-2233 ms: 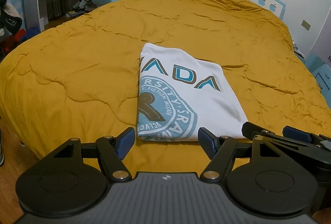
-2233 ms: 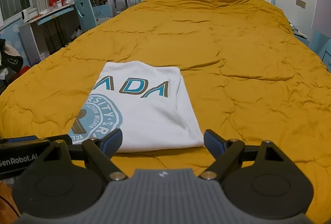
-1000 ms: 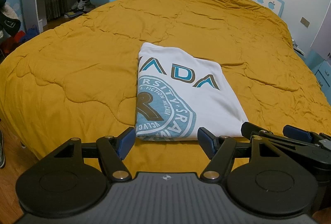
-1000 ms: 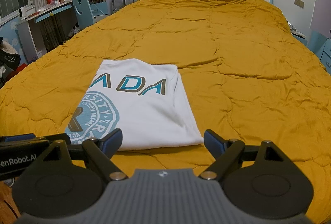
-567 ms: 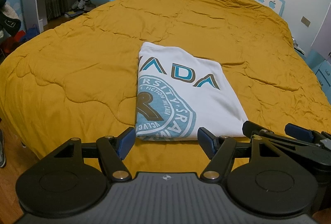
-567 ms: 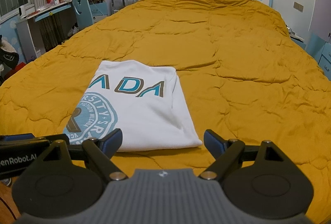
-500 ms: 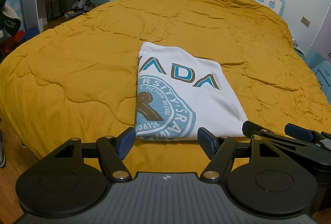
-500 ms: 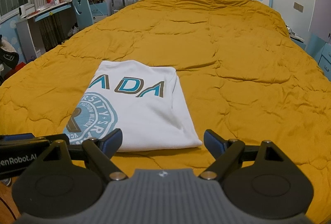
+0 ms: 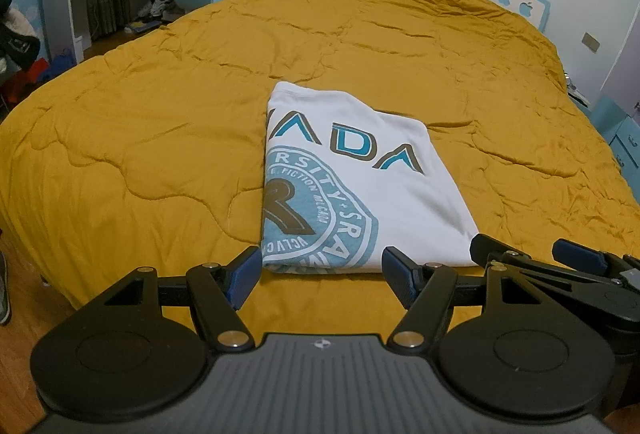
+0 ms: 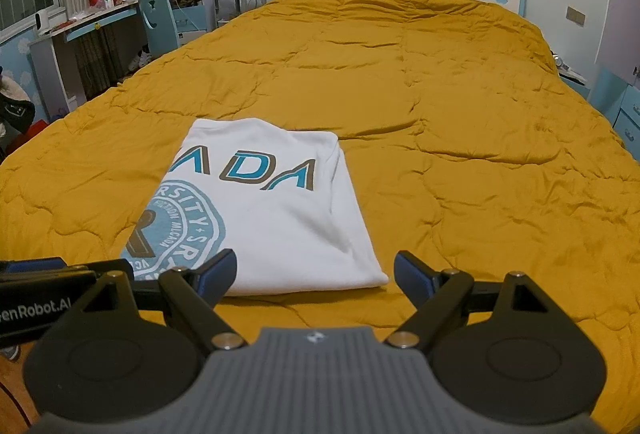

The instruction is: Fold small clothes

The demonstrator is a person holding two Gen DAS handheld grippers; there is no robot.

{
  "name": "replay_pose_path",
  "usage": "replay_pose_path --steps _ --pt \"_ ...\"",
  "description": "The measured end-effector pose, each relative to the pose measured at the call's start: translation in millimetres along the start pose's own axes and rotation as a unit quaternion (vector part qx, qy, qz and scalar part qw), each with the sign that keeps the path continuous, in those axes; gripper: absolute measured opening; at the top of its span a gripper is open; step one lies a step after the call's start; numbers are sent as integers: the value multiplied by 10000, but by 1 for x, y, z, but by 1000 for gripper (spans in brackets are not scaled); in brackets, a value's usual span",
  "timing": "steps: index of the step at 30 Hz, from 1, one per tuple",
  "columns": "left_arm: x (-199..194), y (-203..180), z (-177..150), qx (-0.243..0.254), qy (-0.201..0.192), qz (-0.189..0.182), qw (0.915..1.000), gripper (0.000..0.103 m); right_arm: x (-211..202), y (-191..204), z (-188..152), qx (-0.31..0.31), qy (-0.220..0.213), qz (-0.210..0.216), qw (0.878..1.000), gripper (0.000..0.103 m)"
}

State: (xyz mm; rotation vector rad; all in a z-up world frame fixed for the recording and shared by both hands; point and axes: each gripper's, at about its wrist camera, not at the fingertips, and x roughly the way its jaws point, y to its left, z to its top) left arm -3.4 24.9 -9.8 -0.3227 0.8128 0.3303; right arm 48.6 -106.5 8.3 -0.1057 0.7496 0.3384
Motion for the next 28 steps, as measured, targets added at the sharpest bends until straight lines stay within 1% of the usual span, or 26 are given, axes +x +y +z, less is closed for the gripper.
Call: replay_pose_path --steps 9,16,25,28 --pt "2 -2 0 52 -28 51 10000 79 2 2 0 -3 9 -72 10000 82" --pt "6 2 1 -117 97 -117 9998 78 3 1 0 20 -3 -64 10000 82" --pt "4 0 -1 -94 -104 -245 9996 77 4 0 -1 69 11 -68 10000 81" --pt "5 -1 0 -135 -24 -205 9997 78 5 0 -1 43 13 -72 10000 81"
